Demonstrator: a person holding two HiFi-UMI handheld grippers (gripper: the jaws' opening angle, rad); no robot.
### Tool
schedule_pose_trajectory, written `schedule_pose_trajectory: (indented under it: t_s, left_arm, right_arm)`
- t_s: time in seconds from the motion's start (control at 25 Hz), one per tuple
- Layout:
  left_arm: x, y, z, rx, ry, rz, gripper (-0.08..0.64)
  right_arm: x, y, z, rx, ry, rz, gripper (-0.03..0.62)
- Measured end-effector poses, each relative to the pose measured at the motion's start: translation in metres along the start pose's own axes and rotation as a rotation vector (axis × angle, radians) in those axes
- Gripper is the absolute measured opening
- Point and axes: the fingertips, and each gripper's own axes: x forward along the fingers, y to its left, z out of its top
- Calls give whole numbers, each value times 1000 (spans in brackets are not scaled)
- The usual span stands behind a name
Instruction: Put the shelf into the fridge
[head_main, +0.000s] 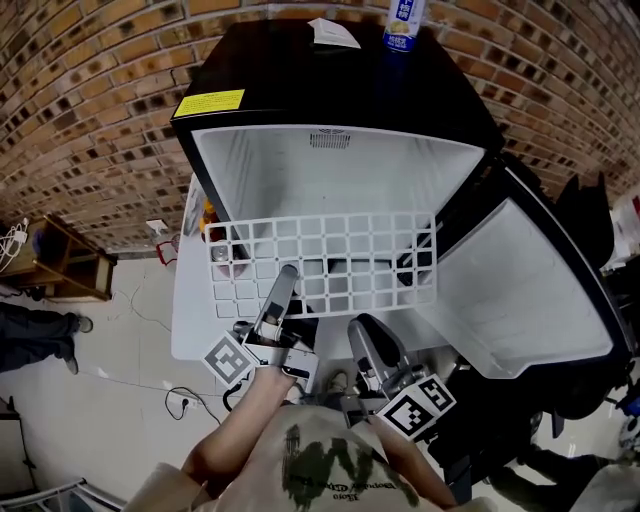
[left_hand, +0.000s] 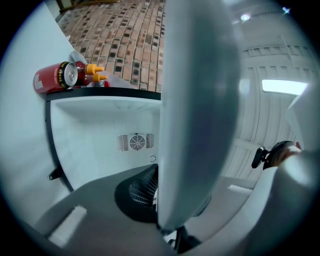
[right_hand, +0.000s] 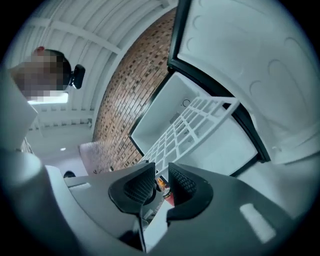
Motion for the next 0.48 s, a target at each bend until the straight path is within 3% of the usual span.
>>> schedule_pose_trajectory:
  t_s: [0.16, 0.32, 0.48]
  left_arm:
    - [5, 4, 3, 10, -23, 13, 26]
    - [8, 3, 10, 2, -40, -7, 25]
    - [9, 2, -2, -7, 4, -12, 26]
  right_arm:
    - [6, -11, 1, 151, -3, 32, 102]
    - [12, -16, 1, 233, -26, 41, 142]
    - [22, -26, 15, 287, -80, 48, 149]
